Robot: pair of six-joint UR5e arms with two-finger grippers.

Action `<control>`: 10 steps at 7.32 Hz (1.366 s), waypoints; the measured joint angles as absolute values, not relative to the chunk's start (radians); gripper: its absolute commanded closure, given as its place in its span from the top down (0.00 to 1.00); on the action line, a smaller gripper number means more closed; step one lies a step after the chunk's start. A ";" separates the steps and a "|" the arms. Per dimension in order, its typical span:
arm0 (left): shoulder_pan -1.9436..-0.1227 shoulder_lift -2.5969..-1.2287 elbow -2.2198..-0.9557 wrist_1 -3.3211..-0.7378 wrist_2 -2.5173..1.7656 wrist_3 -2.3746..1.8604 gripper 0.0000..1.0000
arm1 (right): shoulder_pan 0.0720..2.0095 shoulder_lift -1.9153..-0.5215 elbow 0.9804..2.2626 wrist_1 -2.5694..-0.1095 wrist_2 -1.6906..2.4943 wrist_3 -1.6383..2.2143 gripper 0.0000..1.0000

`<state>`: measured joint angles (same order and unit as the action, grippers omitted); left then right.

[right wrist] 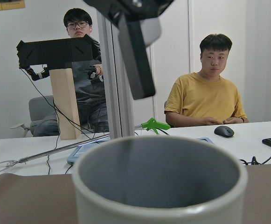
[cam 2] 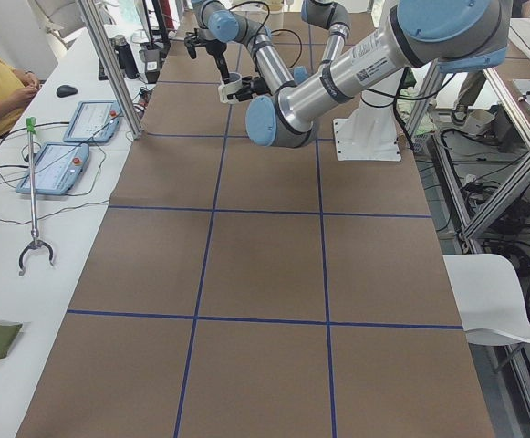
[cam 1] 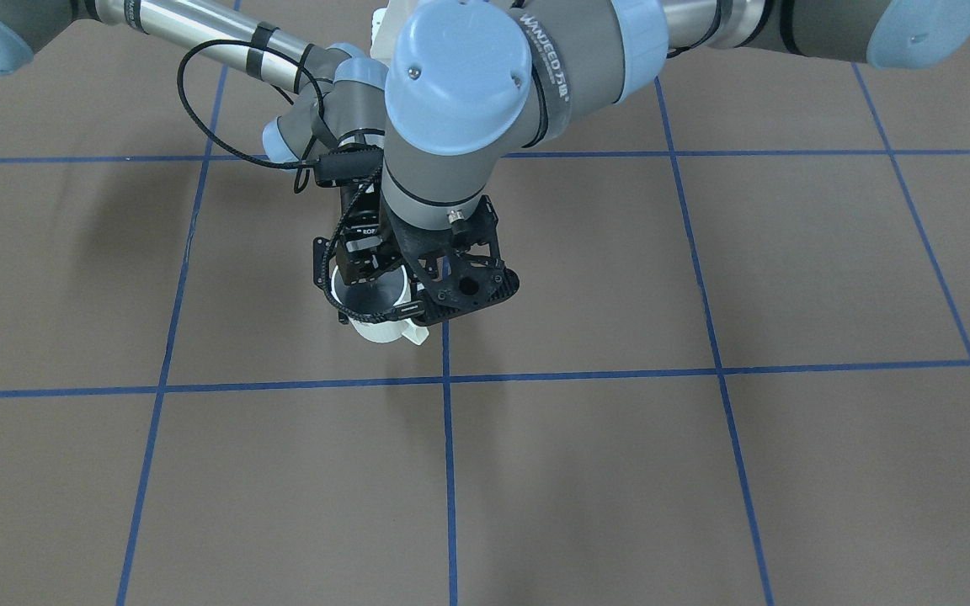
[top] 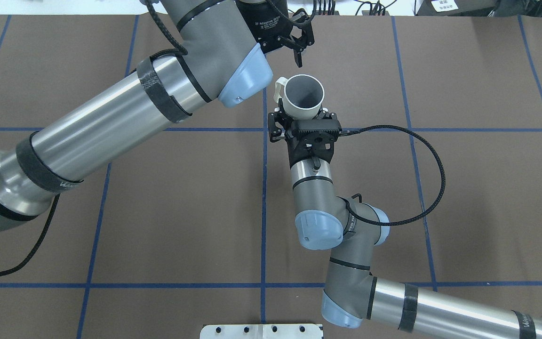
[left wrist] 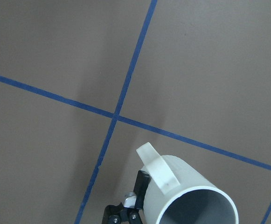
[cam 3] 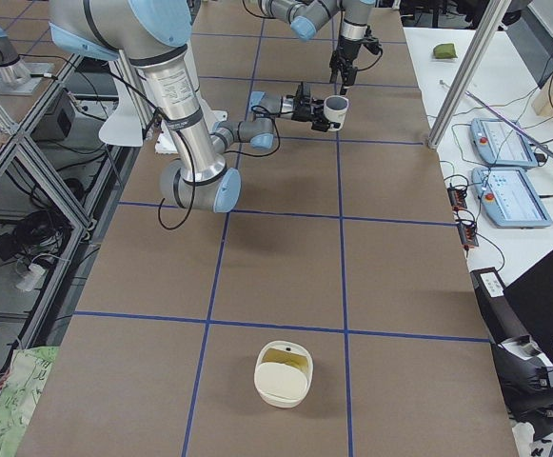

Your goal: Left arm hands cup to right arm to dump lemon

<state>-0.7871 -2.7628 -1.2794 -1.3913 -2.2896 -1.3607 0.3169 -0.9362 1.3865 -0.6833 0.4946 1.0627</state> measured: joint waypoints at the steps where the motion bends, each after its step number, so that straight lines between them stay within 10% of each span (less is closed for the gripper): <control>1: -0.777 -2.762 -1.279 -1.391 -2.285 -1.365 0.66 | 0.317 -0.936 1.386 -0.696 0.492 1.059 0.35; 10: -0.759 -2.759 -1.274 -1.390 -2.263 -1.367 0.38 | 0.312 -0.930 1.395 -0.732 0.465 1.042 0.35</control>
<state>-0.7593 -2.7592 -1.2736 -1.3898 -2.2626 -1.3669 0.3122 -0.9300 1.3951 -0.7318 0.4651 1.0416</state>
